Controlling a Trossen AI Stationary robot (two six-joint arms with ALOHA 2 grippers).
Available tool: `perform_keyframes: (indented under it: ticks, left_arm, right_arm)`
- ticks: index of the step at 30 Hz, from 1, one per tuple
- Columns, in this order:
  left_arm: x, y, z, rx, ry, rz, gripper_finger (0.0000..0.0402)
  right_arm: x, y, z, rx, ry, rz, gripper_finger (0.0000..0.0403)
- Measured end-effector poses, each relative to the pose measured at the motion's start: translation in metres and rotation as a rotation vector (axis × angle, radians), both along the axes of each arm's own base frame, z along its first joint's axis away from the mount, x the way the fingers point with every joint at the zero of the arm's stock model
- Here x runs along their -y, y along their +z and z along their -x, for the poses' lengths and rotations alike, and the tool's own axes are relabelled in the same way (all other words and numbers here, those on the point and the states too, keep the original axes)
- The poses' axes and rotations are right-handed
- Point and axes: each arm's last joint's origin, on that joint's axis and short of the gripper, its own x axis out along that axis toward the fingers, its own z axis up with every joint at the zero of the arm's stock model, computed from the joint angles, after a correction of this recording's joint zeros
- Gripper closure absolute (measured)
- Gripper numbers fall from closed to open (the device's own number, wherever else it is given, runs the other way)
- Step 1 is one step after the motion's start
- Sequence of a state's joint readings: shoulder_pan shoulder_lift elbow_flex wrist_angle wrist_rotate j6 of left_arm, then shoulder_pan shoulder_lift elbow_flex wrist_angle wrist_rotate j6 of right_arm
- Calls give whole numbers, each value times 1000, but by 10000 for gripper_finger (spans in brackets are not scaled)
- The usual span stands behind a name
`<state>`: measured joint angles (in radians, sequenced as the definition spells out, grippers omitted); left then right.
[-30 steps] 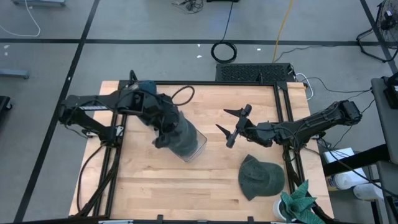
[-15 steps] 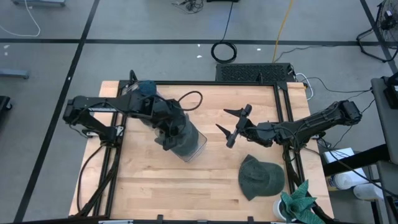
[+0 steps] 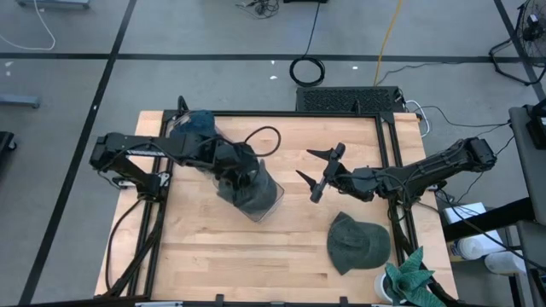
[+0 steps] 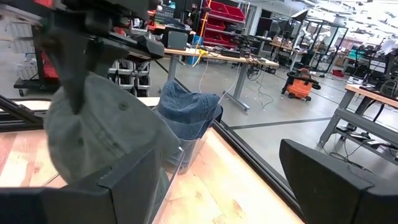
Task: Pick & Place hat
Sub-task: Put the top black cap into the bottom transparent bin
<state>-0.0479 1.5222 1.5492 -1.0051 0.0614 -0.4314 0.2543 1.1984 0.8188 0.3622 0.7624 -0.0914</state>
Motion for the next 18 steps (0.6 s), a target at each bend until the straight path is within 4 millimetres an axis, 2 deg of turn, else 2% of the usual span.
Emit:
perform_keyframes:
  ticks: [9, 18]
  left_arm:
    - [-2, -11, 1, -34, 64, -53, 384]
    - [-8, -33, 6, -123, 193, -172, 384]
  right_arm:
    - [0, 0, 0, 0, 0, 0, 89]
    - [0, 0, 0, 0, 0, -1, 89]
